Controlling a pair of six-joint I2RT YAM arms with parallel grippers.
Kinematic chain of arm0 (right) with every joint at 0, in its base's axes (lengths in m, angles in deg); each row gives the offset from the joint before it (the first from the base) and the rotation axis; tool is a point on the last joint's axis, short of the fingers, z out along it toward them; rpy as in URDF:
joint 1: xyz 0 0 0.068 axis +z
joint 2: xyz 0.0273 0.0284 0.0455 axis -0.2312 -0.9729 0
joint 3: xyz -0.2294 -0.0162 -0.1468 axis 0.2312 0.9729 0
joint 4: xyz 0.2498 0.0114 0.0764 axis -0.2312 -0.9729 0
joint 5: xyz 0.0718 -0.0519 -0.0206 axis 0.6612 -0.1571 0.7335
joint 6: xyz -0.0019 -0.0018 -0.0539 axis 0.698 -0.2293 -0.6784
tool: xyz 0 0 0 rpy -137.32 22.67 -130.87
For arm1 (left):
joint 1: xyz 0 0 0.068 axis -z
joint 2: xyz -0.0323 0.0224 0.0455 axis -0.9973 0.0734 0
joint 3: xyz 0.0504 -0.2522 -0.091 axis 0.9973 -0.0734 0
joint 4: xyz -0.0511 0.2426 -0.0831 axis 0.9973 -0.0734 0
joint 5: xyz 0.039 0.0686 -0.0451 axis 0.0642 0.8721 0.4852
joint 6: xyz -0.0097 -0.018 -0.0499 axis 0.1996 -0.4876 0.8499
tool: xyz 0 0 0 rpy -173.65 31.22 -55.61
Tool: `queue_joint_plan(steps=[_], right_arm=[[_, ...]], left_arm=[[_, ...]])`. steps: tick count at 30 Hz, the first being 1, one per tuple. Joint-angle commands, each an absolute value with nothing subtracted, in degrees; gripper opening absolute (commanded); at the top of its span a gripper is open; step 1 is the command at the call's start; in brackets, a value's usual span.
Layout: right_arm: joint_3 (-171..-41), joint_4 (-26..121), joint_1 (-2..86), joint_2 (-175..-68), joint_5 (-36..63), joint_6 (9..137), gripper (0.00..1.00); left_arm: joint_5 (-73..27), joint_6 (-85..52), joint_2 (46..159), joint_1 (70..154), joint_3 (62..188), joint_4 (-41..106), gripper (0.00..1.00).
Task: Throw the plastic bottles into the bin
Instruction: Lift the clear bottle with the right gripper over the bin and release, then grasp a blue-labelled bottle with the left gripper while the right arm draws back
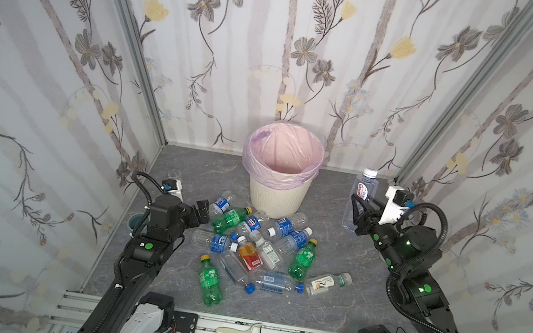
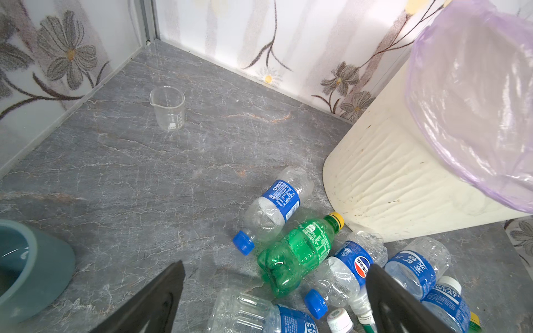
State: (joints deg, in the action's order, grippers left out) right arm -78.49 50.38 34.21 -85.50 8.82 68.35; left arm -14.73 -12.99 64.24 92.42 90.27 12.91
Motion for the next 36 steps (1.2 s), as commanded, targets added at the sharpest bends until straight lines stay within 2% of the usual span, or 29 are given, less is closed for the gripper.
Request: queue_joint_plan(steps=[1,6,10,12,14,17,19,28,34,36], right_arm=[[-80.21,56.33,34.88,-84.96,11.09,66.34,0.39],[-88.8,57.58,36.34,-94.74,13.51,66.53,0.41],[-105.43,53.5,39.35,-112.1,16.35,67.47,0.42],[-115.44,49.89,40.31,-122.36,17.18,68.9,0.41],[-127.23,44.12,40.73,-133.46,17.42,70.64,0.64],[-137.49,37.63,40.63,-142.21,16.41,71.88,0.86],[-137.36,37.01,40.67,-142.53,16.57,72.14,0.91],[-118.44,40.42,40.28,-126.53,13.41,69.39,0.93],[-105.58,41.91,39.47,-116.04,13.47,68.45,0.94],[-100.63,42.81,39.14,-112.66,13.69,67.88,0.95]], left_arm=[[-16.09,-14.84,63.96,92.21,91.58,11.75,1.0],[-20.34,-16.9,65.36,92.25,92.84,10.69,1.0],[-32.03,-22.98,66.47,92.21,93.57,10.19,1.0],[-33.01,-24.73,66.88,92.27,94.13,9.7,1.0],[-32.05,-26.3,67.42,92.23,95.32,8.48,1.0],[-29.94,-28.45,68.66,92.21,97.94,5.12,1.0],[-28.86,-29.6,69.11,92.21,99.32,2.7,1.0],[-26.37,-33.76,68.84,92.97,101.01,-0.54,1.0],[-28.45,-41.81,73.45,98.27,104.58,-6.59,1.0],[-26.15,-44.54,75.24,100.63,105.61,-6.91,1.0]])
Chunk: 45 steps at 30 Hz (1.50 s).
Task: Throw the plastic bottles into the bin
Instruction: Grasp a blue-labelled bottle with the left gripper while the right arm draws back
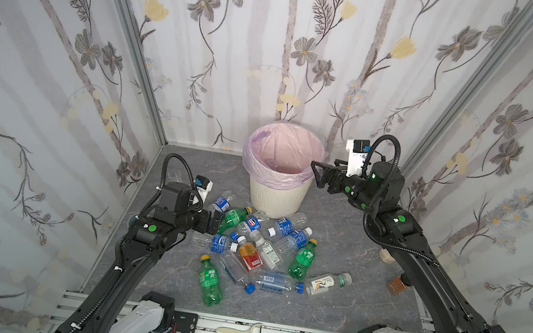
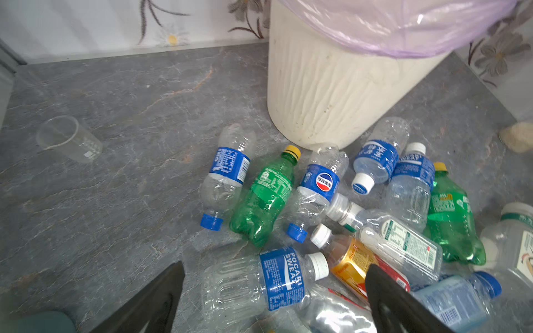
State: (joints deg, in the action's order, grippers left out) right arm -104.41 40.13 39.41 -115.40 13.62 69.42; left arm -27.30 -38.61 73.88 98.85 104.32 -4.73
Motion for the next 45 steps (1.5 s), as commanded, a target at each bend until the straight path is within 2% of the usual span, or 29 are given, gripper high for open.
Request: queue_joint_plan(steps=[1,6,16,19,37,39,42,45], right_arm=[[-98.09,43.31,39.04,-110.72,13.97,67.34,0.95],[-85.58,46.05,38.53,-101.45,14.17,66.06,0.96],[-65.71,52.35,37.64,-88.36,14.7,67.4,0.99],[-64.81,52.97,37.32,-86.76,14.49,67.28,0.99],[-62.48,54.76,35.44,-81.06,15.49,67.48,0.99],[-62.33,54.85,35.41,-80.8,15.47,67.57,0.99],[-62.2,54.92,35.31,-80.71,15.54,67.66,0.99],[-62.21,55.02,35.24,-80.71,15.53,67.81,0.99]], left_arm=[[-23.16,-45.85,76.45,102.22,105.95,-7.19,1.0],[-13.34,-53.41,84.46,106.57,105.94,-9.33,0.97],[-11.23,-57.3,92.05,108.03,102.39,-11.87,0.93],[-12.78,-57.83,93.91,108.13,101.51,-11.32,0.86],[-7.89,-56.89,106.05,108.58,102.07,-8.82,0.82],[-7.43,-56.59,106.97,108.55,102.37,-8.71,0.78],[-7.82,-56.56,107.36,108.55,102.65,-8.68,0.66],[-6.5,-56.27,106.99,108.55,102.48,-8.53,0.64]])
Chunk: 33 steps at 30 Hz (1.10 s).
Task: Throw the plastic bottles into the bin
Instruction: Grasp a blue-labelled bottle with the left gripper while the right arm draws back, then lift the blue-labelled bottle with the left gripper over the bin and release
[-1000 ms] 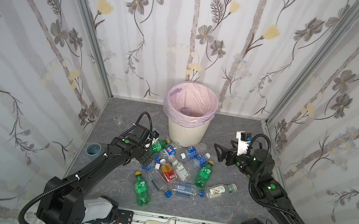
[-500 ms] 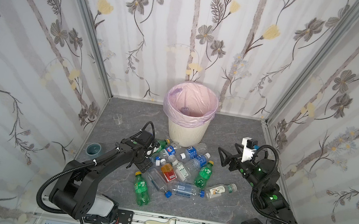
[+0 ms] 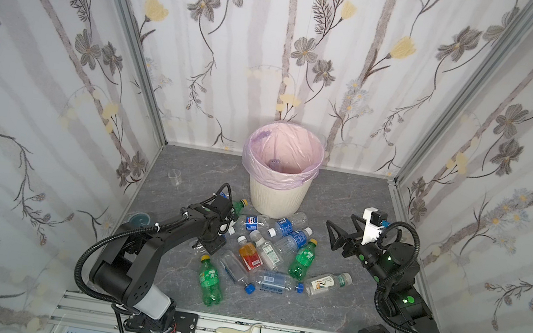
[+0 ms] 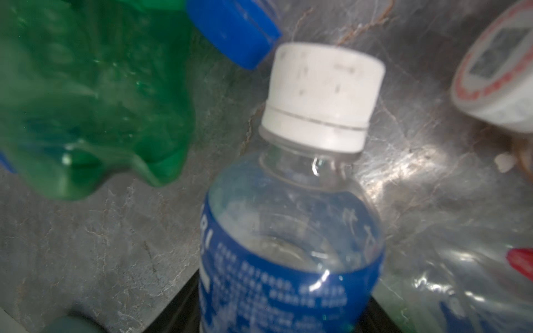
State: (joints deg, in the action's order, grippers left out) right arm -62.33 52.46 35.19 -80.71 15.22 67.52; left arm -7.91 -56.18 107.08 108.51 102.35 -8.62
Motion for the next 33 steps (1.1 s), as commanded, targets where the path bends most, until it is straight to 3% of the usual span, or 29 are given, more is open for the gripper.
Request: queue_joint_plan(steps=[1,11,17,21,29,33], right_arm=[[-62.23,55.1,35.14,-80.71,15.53,67.79,0.99],[-61.95,55.47,35.01,-81.01,15.01,68.19,0.99],[-61.84,56.64,35.0,-82.32,14.72,68.96,0.98],[-61.95,57.49,35.02,-83.79,14.26,69.9,0.97],[-64.14,53.78,35.06,-86.05,14.22,68.8,0.96],[-64.26,52.93,35.04,-86.06,13.71,68.95,0.96]], left_arm=[[-6.25,-56.31,106.6,108.55,102.39,-8.49,0.63],[-7.57,-56.22,95.06,108.55,101.95,-8.5,0.47],[-9.61,-55.36,83.56,108.54,102.53,-8.48,0.46],[-7.42,-52.05,76.91,108.47,105.44,-7.13,0.37],[-9.42,-42.92,61.26,108.33,106.78,7.05,0.42],[-11.47,-36.98,58.62,108.31,106.38,12.85,0.43]])
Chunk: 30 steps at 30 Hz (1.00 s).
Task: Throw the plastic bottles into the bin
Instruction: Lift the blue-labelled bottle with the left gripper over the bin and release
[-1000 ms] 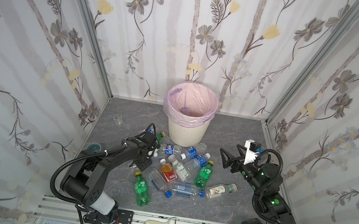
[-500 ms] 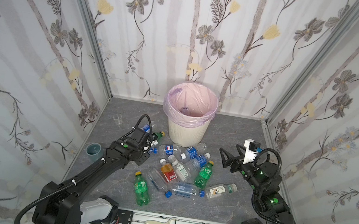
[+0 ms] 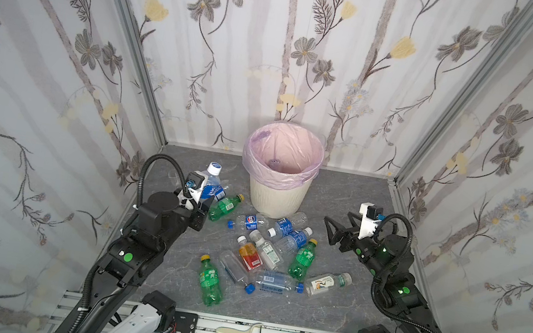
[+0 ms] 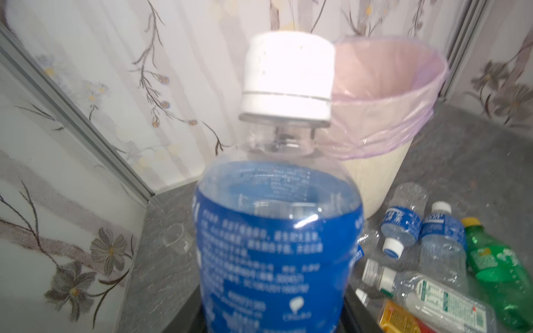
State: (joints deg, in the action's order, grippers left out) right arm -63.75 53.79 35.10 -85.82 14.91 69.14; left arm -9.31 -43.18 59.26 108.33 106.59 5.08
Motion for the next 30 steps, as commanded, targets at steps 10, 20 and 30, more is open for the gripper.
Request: queue_joint_plan(steps=[10,20,30], right_arm=[[-66.42,50.08,35.06,-88.7,12.58,68.24,0.95],[-70.16,45.39,35.56,-89.04,12.34,69.67,0.94],[-73.58,34.47,35.34,-90.47,7.94,69.45,0.95]], left_arm=[[-17.69,-25.99,70.77,108.95,109.4,42.4,0.45],[-14.45,-28.53,116.85,113.67,153.17,31.34,1.0],[-6.88,-29.52,103.64,114.04,135.91,31.41,1.0]])
